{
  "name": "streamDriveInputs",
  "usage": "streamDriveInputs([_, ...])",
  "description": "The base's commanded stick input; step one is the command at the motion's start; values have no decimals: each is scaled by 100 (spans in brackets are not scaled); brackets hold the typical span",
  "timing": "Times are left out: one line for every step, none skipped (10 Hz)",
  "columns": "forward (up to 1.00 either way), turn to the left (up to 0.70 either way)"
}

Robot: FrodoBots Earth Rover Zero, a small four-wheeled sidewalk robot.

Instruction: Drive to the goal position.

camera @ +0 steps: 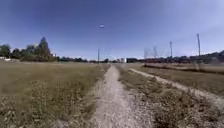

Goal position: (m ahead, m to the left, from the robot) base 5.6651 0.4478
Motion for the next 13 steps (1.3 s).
streamDriveInputs([70,-33])
streamDriveInputs([70,-1])
streamDriveInputs([70,0])
streamDriveInputs([70,0])
streamDriveInputs([70,0])
streamDriveInputs([70,0])
streamDriveInputs([70,0])
streamDriveInputs([70,0])
streamDriveInputs([70,0])
streamDriveInputs([70,0])
streamDriveInputs([70,0])
streamDriveInputs([70,0])
streamDriveInputs([70,0])
